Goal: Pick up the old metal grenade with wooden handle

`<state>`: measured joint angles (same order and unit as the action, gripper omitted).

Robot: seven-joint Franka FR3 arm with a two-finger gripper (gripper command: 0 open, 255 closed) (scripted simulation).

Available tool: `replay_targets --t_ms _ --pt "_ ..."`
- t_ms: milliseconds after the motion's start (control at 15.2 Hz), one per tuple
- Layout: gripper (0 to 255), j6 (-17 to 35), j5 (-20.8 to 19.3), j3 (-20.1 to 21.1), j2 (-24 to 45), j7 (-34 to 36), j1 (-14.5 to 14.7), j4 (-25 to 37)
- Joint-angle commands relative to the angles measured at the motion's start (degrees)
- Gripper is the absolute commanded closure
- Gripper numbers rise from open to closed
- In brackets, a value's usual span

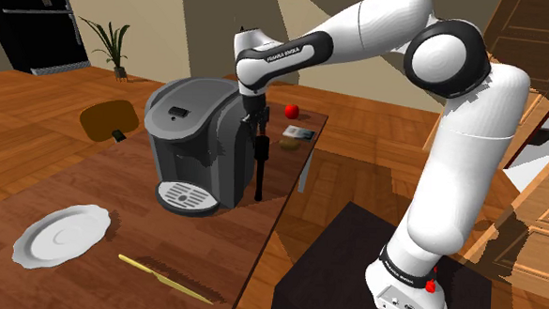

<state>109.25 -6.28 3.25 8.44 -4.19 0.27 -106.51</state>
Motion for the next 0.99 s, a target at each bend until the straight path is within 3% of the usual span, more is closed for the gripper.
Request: replay_targets --t_ms 0,198,396,924 --pt "255 1.3 0.0 0.1 3.4 0.3 0.2 -1.5" --pt "255 0.0 0.1 0.2 4.4 0.2 0.2 0.7" --pt "255 1.8 0.0 -0.5 4.0 -1.2 -0.7 -1.3" --pt "255 -4.7 0.3 0.1 2.2 -0.7 -0.1 3.4"
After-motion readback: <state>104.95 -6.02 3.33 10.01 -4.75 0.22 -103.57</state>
